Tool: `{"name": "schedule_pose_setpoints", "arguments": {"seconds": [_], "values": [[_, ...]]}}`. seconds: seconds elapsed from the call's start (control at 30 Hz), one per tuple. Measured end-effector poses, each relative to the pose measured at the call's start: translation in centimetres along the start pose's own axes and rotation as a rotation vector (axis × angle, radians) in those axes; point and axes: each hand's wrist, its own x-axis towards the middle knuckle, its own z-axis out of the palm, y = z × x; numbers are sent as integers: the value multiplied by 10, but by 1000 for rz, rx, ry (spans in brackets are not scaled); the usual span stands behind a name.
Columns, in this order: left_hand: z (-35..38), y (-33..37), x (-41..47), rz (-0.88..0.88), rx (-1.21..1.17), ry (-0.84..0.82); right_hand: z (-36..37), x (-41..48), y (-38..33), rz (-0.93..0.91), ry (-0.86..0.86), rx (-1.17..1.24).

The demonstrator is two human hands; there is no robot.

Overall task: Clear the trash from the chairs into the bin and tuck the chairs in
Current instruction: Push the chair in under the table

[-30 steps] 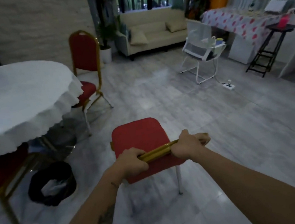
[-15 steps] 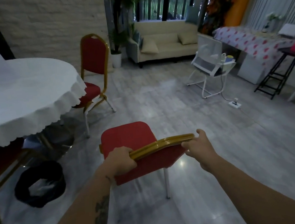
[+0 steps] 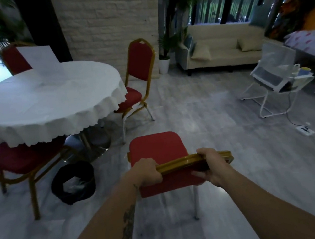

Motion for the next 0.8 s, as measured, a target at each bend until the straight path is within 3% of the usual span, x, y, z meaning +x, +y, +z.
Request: {"name": "schedule_pose_setpoints", "arguments": {"seconds": [0.37,0.6,0.8], "values": [[7,39,28,-240,-102,178,-17,88,-68,55,-314,-300],[19,49,35,-388,-189,452,7,125,-96,56,-387,-428],[5,49,62,-500,-198,505,26,151,-118,55,-479,-516]]}}
